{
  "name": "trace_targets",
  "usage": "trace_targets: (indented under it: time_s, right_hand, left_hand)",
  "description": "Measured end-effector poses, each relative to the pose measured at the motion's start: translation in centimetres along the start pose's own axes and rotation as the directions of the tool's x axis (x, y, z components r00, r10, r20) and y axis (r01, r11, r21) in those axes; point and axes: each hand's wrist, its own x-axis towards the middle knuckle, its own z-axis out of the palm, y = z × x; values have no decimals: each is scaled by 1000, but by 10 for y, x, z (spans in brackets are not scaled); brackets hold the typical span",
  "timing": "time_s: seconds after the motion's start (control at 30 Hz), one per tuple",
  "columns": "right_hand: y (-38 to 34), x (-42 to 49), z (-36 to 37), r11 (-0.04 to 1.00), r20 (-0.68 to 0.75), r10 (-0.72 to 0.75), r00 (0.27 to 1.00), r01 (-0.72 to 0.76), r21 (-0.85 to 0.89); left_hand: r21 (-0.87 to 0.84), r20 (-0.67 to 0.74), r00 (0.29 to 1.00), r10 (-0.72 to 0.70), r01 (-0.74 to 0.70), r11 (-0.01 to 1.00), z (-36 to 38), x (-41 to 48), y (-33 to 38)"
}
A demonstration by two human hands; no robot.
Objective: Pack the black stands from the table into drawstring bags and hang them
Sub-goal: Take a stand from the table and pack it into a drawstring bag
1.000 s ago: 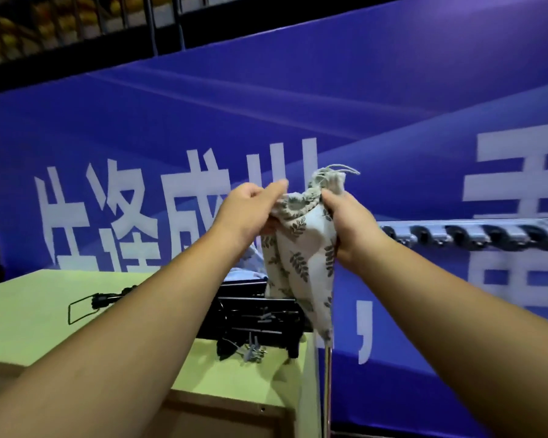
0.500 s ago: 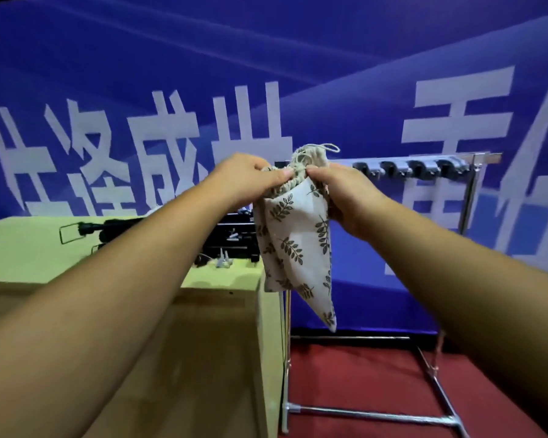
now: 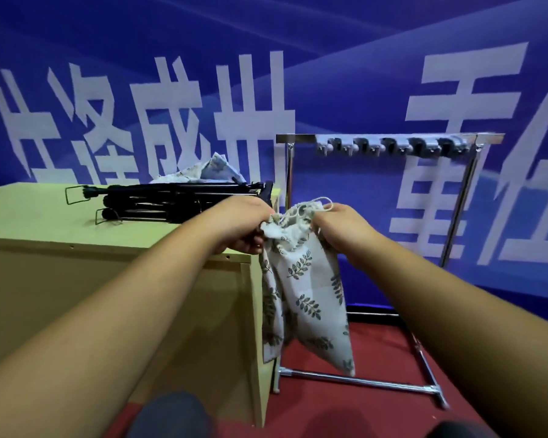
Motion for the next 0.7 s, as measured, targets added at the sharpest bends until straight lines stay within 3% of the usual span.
trace_targets:
  time_s: [0.1, 0.37, 0.47, 0.57, 0.7]
  right_hand:
    - [3, -2, 11, 1000, 95, 2, 996, -1, -18]
    - [31, 12, 55, 994, 165, -38, 986, 54, -93]
    - [28, 19, 72, 997, 202, -60, 977, 67, -29]
    - [22, 27, 89, 999, 236, -37, 971, 36, 8]
    - [15, 43, 108, 1000, 232, -11, 973, 16, -18]
  left_hand:
    - [-9, -45, 999, 17, -17, 1000, 5, -8, -19]
    - [76, -244, 968, 65, -47, 996, -11, 5, -83]
    - [-73, -392, 919, -46, 18, 997, -24, 14, -105]
    - [-224, -482, 870, -100, -12, 975, -35, 22, -121]
    - [-280, -422, 898, -128, 5, 960, -51, 24, -140]
